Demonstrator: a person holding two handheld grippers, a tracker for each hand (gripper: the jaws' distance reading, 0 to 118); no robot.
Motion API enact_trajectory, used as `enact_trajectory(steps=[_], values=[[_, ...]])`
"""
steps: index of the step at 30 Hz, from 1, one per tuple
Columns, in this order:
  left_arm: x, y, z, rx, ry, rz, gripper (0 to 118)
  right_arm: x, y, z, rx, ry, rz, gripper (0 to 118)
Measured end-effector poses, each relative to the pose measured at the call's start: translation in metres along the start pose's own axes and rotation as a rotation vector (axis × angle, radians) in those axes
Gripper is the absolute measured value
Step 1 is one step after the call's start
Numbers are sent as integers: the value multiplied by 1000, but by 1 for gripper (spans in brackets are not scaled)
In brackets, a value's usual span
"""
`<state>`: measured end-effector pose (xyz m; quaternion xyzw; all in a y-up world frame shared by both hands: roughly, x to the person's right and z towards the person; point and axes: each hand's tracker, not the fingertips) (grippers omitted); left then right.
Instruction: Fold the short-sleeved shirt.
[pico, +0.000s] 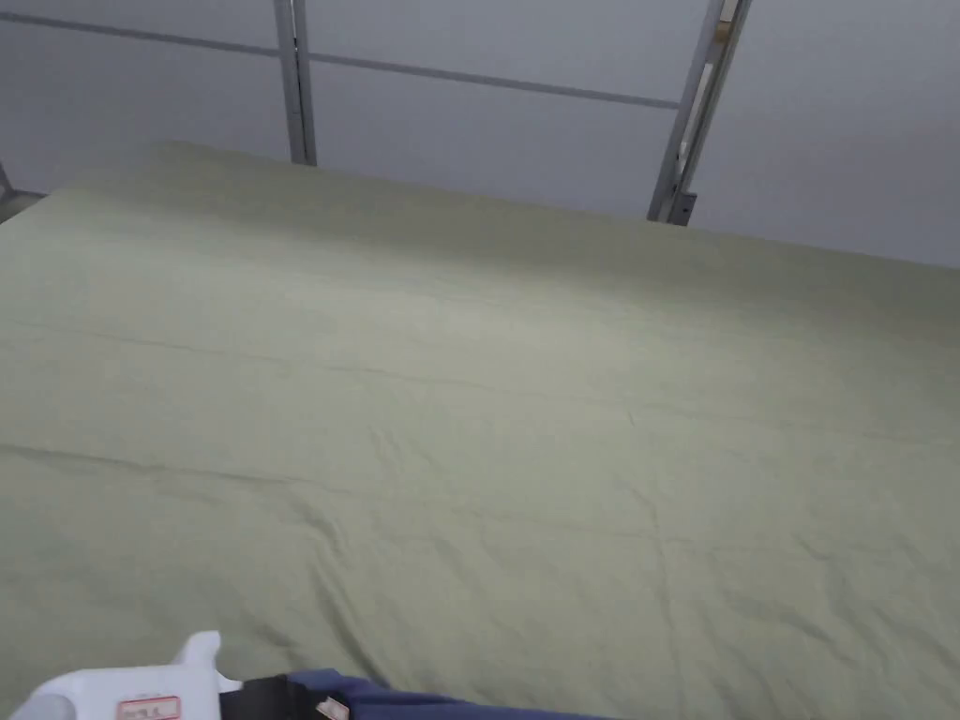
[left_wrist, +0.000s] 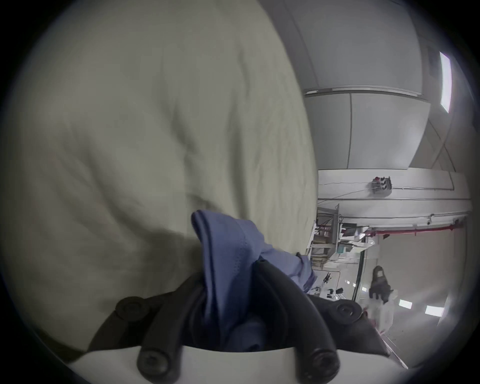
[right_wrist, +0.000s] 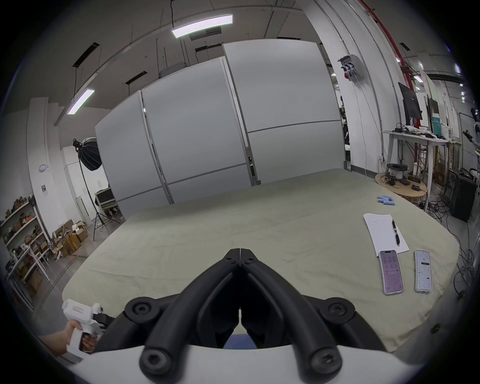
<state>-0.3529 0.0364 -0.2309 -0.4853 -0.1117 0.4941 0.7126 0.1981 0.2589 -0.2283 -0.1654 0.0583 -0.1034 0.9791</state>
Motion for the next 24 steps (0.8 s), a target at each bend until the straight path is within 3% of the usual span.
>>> enact_trajectory(steps=[2, 8, 12, 17, 21, 22, 23, 24], values=[[4, 5, 26, 78, -50, -13, 10, -1, 7, 6, 22, -7, 0, 2], [11, 23, 104, 252, 307, -32, 11, 22, 1, 7, 43, -9, -44, 2], [66, 5, 97, 225, 344, -205, 11, 25, -6, 7, 29, 12, -78, 2], [149, -28, 22, 85, 266, -410, 11, 35, -14, 13, 30, 30, -95, 2], [159, -54, -78, 8, 393, -551, 12, 42, -16, 23, 40, 56, -155, 2], [159, -59, -96, -12, 401, -557, 19, 42, -17, 26, 40, 54, -153, 2], [159, -63, -109, -51, 358, -533, 42, 45, -18, 30, 42, 53, -150, 2], [158, -63, -112, -77, 278, -483, 95, 47, -18, 34, 46, 52, -147, 2]])
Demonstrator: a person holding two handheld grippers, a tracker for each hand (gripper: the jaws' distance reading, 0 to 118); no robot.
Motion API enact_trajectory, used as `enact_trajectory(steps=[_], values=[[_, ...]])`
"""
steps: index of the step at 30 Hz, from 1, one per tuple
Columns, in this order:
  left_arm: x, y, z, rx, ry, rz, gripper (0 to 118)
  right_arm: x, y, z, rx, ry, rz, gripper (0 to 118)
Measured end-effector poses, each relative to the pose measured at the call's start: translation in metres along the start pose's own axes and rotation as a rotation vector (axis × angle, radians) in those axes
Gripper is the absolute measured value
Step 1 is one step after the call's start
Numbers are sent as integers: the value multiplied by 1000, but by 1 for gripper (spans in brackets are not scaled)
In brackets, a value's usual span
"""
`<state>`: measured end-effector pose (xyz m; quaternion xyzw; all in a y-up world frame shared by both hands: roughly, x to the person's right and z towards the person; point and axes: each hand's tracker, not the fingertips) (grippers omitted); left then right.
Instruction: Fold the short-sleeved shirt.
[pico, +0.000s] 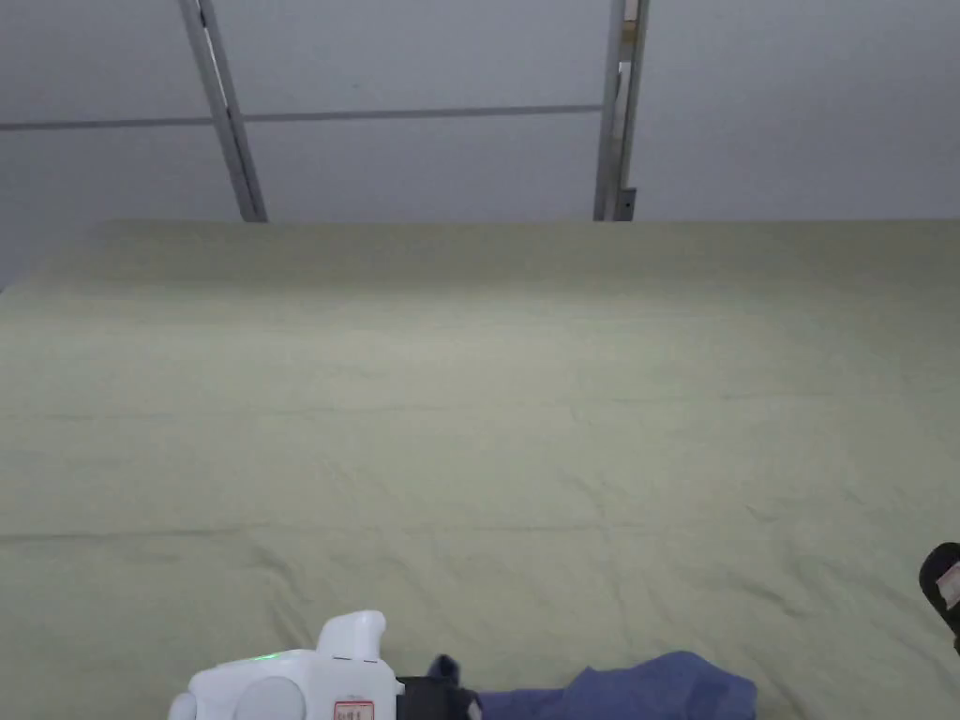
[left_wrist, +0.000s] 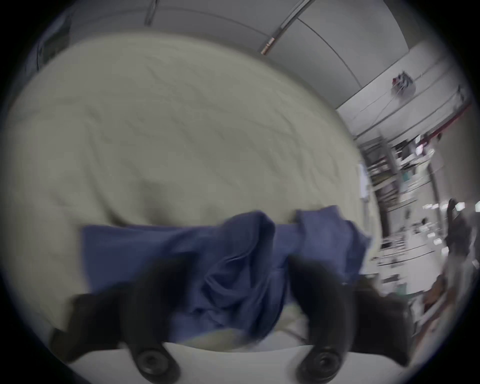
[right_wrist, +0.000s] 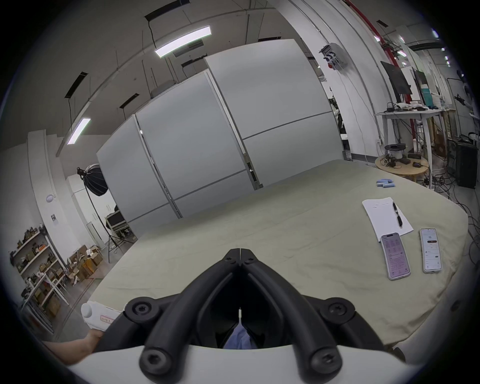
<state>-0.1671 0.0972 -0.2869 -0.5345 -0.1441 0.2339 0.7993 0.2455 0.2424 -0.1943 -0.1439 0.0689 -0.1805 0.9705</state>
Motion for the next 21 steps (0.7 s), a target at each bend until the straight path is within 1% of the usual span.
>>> enact_trajectory(steps=[1, 3, 4, 5, 6, 7, 8, 9, 10, 11, 12, 13, 14, 17, 18, 20, 21], values=[[2, -3, 1, 17, -115, 55, 117, 2, 1, 6, 5, -1, 4, 2], [4, -4, 25, 118, -247, 101, 118, 8, 0, 10, 6, -11, 17, 2], [4, -3, 38, 154, -230, 91, 117, 10, -1, 10, 3, -19, 19, 2], [4, -1, 51, 213, -153, 47, 109, 13, -1, 11, 0, -23, 16, 2], [4, -1, 62, 278, -40, -36, 76, 16, -2, 10, -3, -23, 7, 2], [7, -2, 68, 322, 124, -136, 32, 18, -4, 9, -6, -23, -9, 2], [15, -6, 70, 357, 299, -222, 0, 19, -6, 7, -9, -25, -17, 2], [15, -10, 64, 371, 442, -302, 0, 20, -8, 7, -11, -28, -24, 2], [10, -9, 58, 319, 478, -341, 0, 21, -9, 5, -15, -27, -33, 2], [7, -11, 49, 231, 405, -356, 0, 21, -11, 4, -19, -22, -44, 2], [10, -16, 37, 176, 308, -342, 0, 22, -13, 4, -21, -21, -54, 2], [14, -21, 25, 145, 258, -325, 0, 22, -15, 5, -22, -20, -64, 2], [19, -24, 9, 99, 217, -346, 0, 23, -17, 5, -25, -21, -71, 2], [33, -33, -47, -64, 133, -393, 0, 22, -17, 9, -33, -30, -77, 2], [40, -37, -59, -95, 138, -416, 0, 23, -16, 10, -35, -34, -73, 2], [52, -38, -56, -46, 164, -521, 0, 24, -13, 15, -32, -41, -61, 2], [50, -34, -49, -49, 136, -515, 0, 24, -11, 18, -31, -46, -51, 2]])
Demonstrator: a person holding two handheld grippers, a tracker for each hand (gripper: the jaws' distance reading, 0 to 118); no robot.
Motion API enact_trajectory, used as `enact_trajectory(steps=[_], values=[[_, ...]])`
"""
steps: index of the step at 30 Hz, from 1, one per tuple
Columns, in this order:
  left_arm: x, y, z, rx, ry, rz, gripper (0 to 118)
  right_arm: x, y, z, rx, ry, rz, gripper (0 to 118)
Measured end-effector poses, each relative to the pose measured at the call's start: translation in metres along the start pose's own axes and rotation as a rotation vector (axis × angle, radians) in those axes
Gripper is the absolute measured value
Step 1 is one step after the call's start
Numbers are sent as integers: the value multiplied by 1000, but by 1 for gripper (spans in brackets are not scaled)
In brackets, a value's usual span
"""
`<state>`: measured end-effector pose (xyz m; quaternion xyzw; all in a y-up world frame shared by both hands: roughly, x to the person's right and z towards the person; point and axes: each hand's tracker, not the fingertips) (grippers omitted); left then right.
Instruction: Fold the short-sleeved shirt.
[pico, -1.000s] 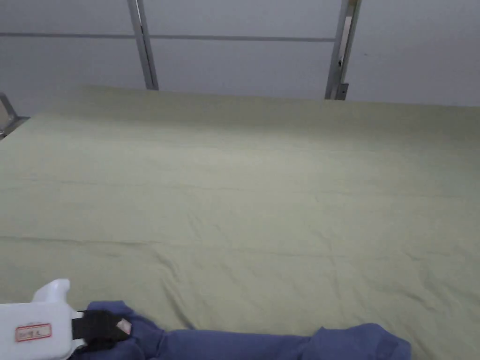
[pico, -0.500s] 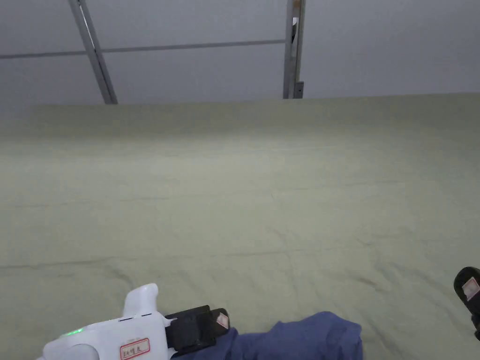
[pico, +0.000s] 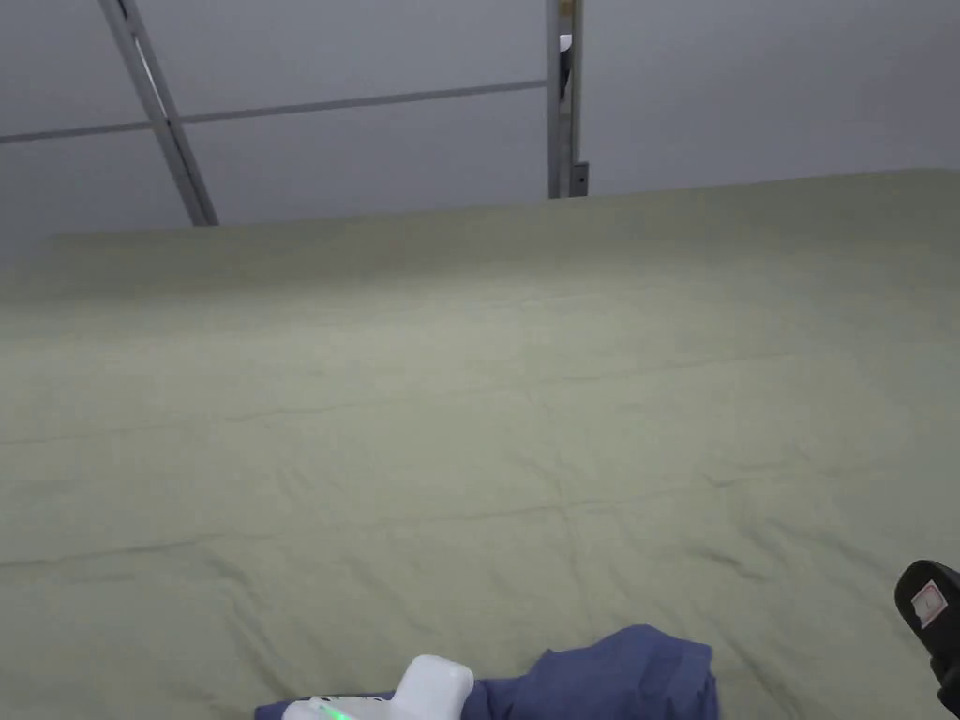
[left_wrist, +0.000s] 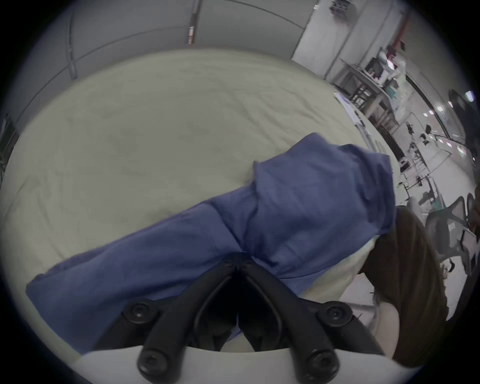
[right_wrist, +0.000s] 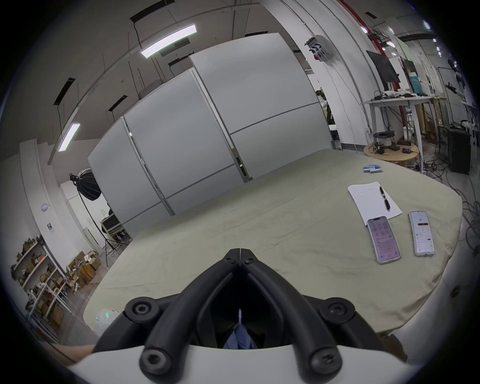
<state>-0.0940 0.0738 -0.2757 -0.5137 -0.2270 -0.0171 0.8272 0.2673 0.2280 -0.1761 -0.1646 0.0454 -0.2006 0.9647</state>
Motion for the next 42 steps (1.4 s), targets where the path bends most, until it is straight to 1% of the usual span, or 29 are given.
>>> enact_trajectory(steps=[3, 5, 8, 9, 10, 11, 12, 13, 14, 15, 17, 18, 19, 20, 21, 22, 23, 24, 25, 26, 28, 30, 31, 32, 35, 36, 37, 39, 42], values=[[-30, -2, 28, 38, -120, 149, 0, 1, 2, -3, -5, -12, 14, 2], [-55, -13, 55, 144, -162, 257, 0, 0, 2, -4, -6, -14, 15, 2], [-112, -41, 99, 311, -236, 476, 1, -4, 0, -8, -17, -13, 16, 2], [-132, -54, 109, 346, -260, 557, 25, -6, -2, -10, -21, -14, 19, 2], [-149, -66, 114, 358, -279, 626, 68, -7, -3, -12, -29, -12, 23, 2], [-168, -77, 116, 316, -288, 699, 109, -9, -5, -14, -38, -9, 25, 2], [-180, -90, 111, 273, -296, 751, 118, -12, -6, -15, -45, -7, 28, 2], [-193, -106, 105, 346, -286, 837, 118, -14, -7, -16, -53, -4, 29, 2], [-196, -119, 92, 253, -301, 871, 118, -17, -9, -17, -62, -1, 31, 2], [-176, -108, 102, 212, -325, 918, 118, -19, -10, -18, -67, 0, 34, 2], [-168, -115, 79, 141, -423, 964, 118, -24, -13, -18, -76, 3, 38, 2], [-186, -127, 59, 144, -484, 980, 118, -26, -13, -18, -80, 6, 39, 2], [-208, -134, 51, 270, -551, 955, 118, -28, -13, -18, -81, 9, 39, 2], [-210, -129, 42, 282, -606, 984, 118, -30, -13, -17, -83, 11, 41, 2], [-210, -128, 27, 260, -649, 1056, 109, -32, -13, -16, -85, 11, 45, 2], [-202, -124, 19, 225, -694, 1093, 74, -34, -12, -17, -86, 12, 49, 2], [-195, -118, 15, 187, -659, 1080, 19, -36, -11, -17, -88, 14, 54, 2], [-191, -112, 8, 128, -473, 1053, 17, -39, -9, -15, -88, 15, 61, 2], [-189, -108, 6, 89, -350, 1007, 17, -41, -7, -14, -81, 18, 71, 2], [-192, -110, 9, 183, -514, 997, 17, -43, -4, -12, -69, 24, 87, 2], [-176, -105, 36, 168, -461, 1017, 17, -46, 2, -8, -46, 29, 115, 2], [-176, -110, 59, 167, -435, 972, 17, -46, 7, -8, -35, 29, 125, 2], [-195, -109, 71, 187, -404, 956, 17, -46, 8, -9, -31, 30, 124, 2], [-203, -114, 87, 212, -339, 957, 17, -45, 9, -8, -19, 30, 119, 2], [-227, -131, 129, 242, -158, 1010, 17, -41, 8, -11, -15, 36, 103, 2], [-231, -132, 140, 230, -89, 1007, 17, -40, 6, -11, -15, 39, 98, 2], [-229, -128, 149, 194, -4, 971, 17, -39, 5, -13, -21, 46, 90, 2], [-215, -110, 162, 152, 79, 829, 17, -38, 1, -16, -28, 54, 83, 2], [-171, -65, 169, 194, 35, 685, 17, -36, -2, -17, -37, 55, 76, 2]])
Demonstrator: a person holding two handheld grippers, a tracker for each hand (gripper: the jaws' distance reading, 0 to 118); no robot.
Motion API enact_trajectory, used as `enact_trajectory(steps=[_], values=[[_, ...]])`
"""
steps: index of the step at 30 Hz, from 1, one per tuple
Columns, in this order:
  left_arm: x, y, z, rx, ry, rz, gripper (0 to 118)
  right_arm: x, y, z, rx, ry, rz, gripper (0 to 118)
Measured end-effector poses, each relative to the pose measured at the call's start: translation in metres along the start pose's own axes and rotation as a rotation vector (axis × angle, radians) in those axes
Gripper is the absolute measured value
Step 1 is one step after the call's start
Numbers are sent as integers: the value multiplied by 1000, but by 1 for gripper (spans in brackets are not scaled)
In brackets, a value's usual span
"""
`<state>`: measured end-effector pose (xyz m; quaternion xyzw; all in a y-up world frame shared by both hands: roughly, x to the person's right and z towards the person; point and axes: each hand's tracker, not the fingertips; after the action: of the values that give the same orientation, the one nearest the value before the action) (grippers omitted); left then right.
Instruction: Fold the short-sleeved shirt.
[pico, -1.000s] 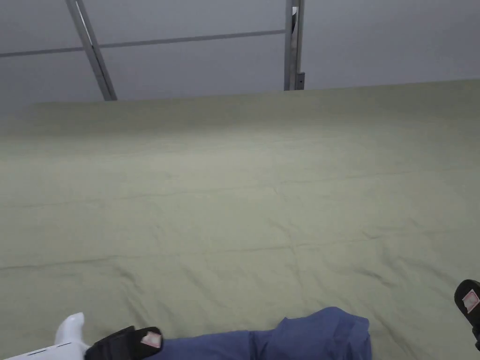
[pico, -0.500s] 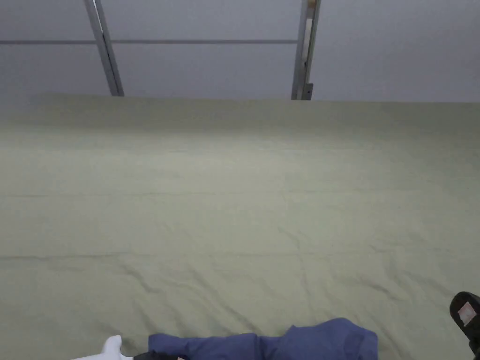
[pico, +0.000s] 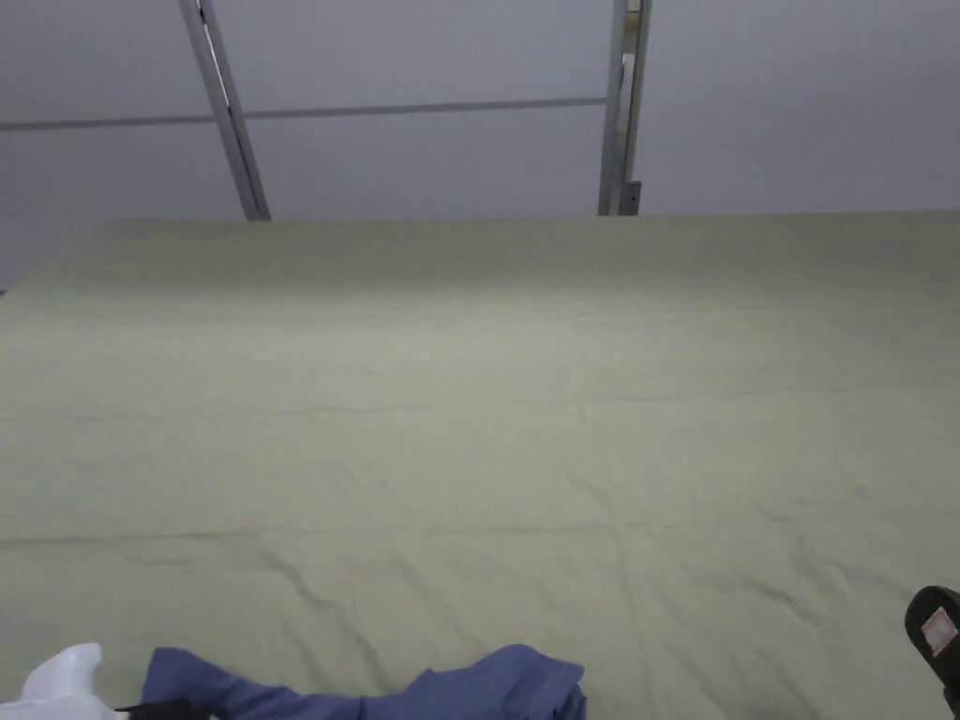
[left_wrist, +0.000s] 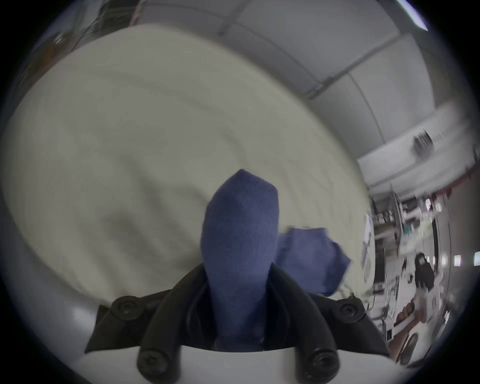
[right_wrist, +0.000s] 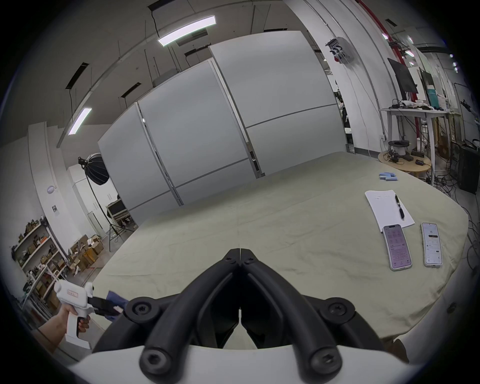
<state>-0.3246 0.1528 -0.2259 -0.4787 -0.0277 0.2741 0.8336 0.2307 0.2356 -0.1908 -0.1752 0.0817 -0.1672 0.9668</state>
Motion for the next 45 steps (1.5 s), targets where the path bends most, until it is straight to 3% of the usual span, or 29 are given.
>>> enact_trajectory(steps=[3, 8, 9, 10, 11, 12, 15, 19, 20, 21, 22, 24, 26, 31, 37, 41, 45], values=[[74, 5, -19, -20, -146, -145, 17, 2, 2, 5, 2, 8, -7, 2], [174, -25, -100, -131, -167, -391, 20, 11, 6, 21, 49, -23, 5, 2], [185, -36, -118, -162, -160, -424, 44, 15, 7, 25, 52, -30, 3, 2], [192, -43, -131, -185, -182, -434, 79, 18, 7, 30, 59, -43, 1, 2], [198, -50, -140, -224, -233, -410, 106, 22, 7, 34, 63, -56, 2, 2], [199, -54, -140, -253, -281, -391, 114, 26, 7, 38, 65, -65, 5, 2], [199, -51, -115, -173, -353, -350, 107, 38, 6, 43, 59, -98, 4, 2], [193, -31, -61, 111, -234, -469, 77, 50, 0, 39, 46, -115, -38, 2], [193, -31, -56, 161, -172, -512, 53, 51, -2, 36, 42, -118, -41, 2], [195, -28, -54, 185, -129, -541, 15, 51, -4, 34, 36, -118, -46, 2], [193, -29, -59, 184, -132, -539, 8, 52, -5, 31, 33, -116, -51, 2], [194, -33, -82, 4, -267, -494, 8, 50, -8, 28, 28, -104, -65, 2], [205, -50, -116, -81, -306, -511, 8, 44, -10, 27, 25, -92, -67, 2], [206, -106, -215, -440, -71, -626, 5, 35, -14, 24, -26, -55, -24, 2], [202, -66, -139, -190, -232, -535, 5, 12, -25, -7, -167, 50, 68, 2], [165, -36, -69, 8, -288, -403, 5, -22, -36, -48, -265, 174, 118, 2], [104, -26, -22, 152, -234, -214, 5, -55, -74, -116, -523, 277, 134, 2]])
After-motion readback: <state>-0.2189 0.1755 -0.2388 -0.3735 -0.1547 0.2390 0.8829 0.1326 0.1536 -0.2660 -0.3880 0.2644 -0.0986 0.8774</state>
